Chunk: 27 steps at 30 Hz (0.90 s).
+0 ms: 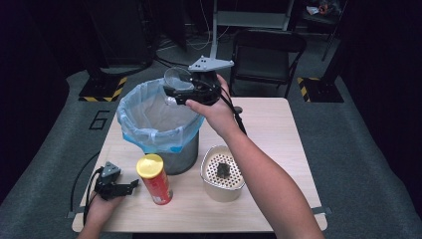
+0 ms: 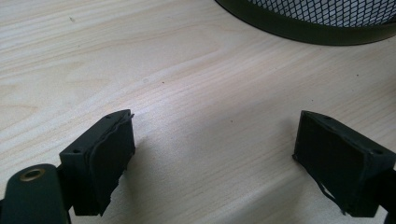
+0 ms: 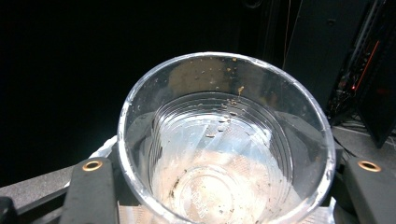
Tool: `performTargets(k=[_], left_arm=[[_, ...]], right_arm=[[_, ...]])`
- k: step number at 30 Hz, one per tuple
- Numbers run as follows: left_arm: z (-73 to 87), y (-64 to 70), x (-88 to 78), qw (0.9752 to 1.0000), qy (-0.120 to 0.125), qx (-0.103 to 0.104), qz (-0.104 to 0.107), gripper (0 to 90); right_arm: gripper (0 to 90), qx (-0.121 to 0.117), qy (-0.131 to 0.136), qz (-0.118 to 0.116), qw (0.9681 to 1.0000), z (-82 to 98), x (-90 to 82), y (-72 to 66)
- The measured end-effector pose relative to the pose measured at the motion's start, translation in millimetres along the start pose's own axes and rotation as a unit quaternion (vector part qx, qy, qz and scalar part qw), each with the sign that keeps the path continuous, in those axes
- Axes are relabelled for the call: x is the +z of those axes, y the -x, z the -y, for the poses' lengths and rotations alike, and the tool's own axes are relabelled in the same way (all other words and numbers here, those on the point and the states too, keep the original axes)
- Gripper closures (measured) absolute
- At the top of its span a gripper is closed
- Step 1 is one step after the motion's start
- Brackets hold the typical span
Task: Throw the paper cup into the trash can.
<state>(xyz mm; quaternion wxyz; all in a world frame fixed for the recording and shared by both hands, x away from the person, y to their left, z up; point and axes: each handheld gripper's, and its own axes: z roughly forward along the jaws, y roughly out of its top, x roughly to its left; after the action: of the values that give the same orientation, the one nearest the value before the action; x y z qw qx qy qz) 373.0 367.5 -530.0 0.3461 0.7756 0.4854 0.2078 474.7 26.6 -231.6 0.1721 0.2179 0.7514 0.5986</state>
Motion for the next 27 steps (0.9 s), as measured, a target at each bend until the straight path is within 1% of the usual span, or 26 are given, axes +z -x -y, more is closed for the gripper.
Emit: performTargets(k=[4, 6, 7, 9, 12, 14, 15, 16, 17, 18, 19, 20, 21, 22, 23, 25, 27], left_arm=[[-0.1, 0.0, 0.0, 1.0000, 0.000, 0.000, 0.000, 12.0], [-0.1, -0.1, 0.0, 1.0000, 0.000, 0.000, 0.000, 12.0], [-0.1, -0.1, 0.1, 1.0000, 0.000, 0.000, 0.000, 11.9], [0.1, 0.0, 0.4, 1.0000, 0.001, 0.000, 0.000, 12.0], [0.0, -0.1, 0.4, 1.0000, 0.001, 0.000, 0.000, 12.0], [0.0, -0.1, 0.4, 1.0000, 0.001, 0.000, 0.000, 12.0], [0.0, -0.1, 0.4, 1.0000, 0.001, 0.000, 0.000, 12.1], [0.0, -0.1, 0.4, 1.0000, 0.001, 0.000, 0.000, 12.0], [0.0, -0.1, 0.4, 1.0000, 0.001, 0.000, 0.000, 12.0], [0.0, -0.1, 0.4, 1.0000, 0.001, 0.000, 0.000, 12.0], [0.0, -0.1, 0.4, 1.0000, 0.001, 0.000, 0.000, 12.0], [0.0, -0.1, 0.4, 1.0000, 0.001, 0.000, 0.000, 12.0], [0.0, -0.1, 0.4, 1.0000, 0.001, 0.000, 0.000, 12.1], [0.0, -0.1, 0.4, 1.0000, 0.001, 0.000, 0.000, 12.0], [0.0, -0.1, 0.4, 1.0000, 0.001, 0.000, 0.000, 12.0], [0.0, -0.2, 0.3, 1.0000, 0.001, 0.000, 0.000, 12.1], [0.6, 0.2, 1.6, 0.9999, 0.009, -0.001, -0.004, 12.1]], right_arm=[[33.0, 0.005, -0.016, 0.003, 0.9999, -0.3, 10.1, 0.1], [32.9, 0.002, -0.023, 0.002, 0.9997, -0.7, 15.0, -0.6], [32.6, 0.002, -0.025, 0.001, 0.9997, -0.9, 18.9, -2.4], [32.3, 0.003, -0.026, 0.000, 0.9997, -1.1, 21.2, -3.5], [31.7, -0.002, -0.028, -0.002, 0.9996, -0.8, 29.6, -8.6], [30.5, 0.001, -0.036, -0.011, 0.9993, -0.4, 34.6, -12.4], [28.6, 0.001, -0.039, -0.016, 0.9991, 0.1, 37.3, -13.8], [24.1, 0.005, -0.046, -0.019, 0.9988, 1.1, 39.9, -15.8], [16.7, 0.007, -0.051, -0.021, 0.9985, 2.2, 41.9, -17.0], [9.5, 0.011, -0.063, -0.027, 0.9976, 4.5, 44.9, -18.2], [9.0, 0.012, -0.071, -0.026, 0.9971, 6.0, 45.8, -19.1], [9.0, 0.003, -0.074, -0.018, 0.9971, 8.4, 45.5, -20.0], [9.0, 0.001, -0.075, -0.014, 0.9971, 10.6, 44.8, -20.1], [9.0, 0.009, -0.068, -0.019, 0.9975, 13.8, 41.6, -18.6], [9.0, 0.009, -0.068, -0.019, 0.9975, 13.8, 41.6, -18.6], [9.0, 0.008, -0.060, -0.021, 0.9979, 15.0, 36.0, -17.5], [11.1, 0.012, -0.050, -0.020, 0.9985, 15.5, 29.0, -16.9]])
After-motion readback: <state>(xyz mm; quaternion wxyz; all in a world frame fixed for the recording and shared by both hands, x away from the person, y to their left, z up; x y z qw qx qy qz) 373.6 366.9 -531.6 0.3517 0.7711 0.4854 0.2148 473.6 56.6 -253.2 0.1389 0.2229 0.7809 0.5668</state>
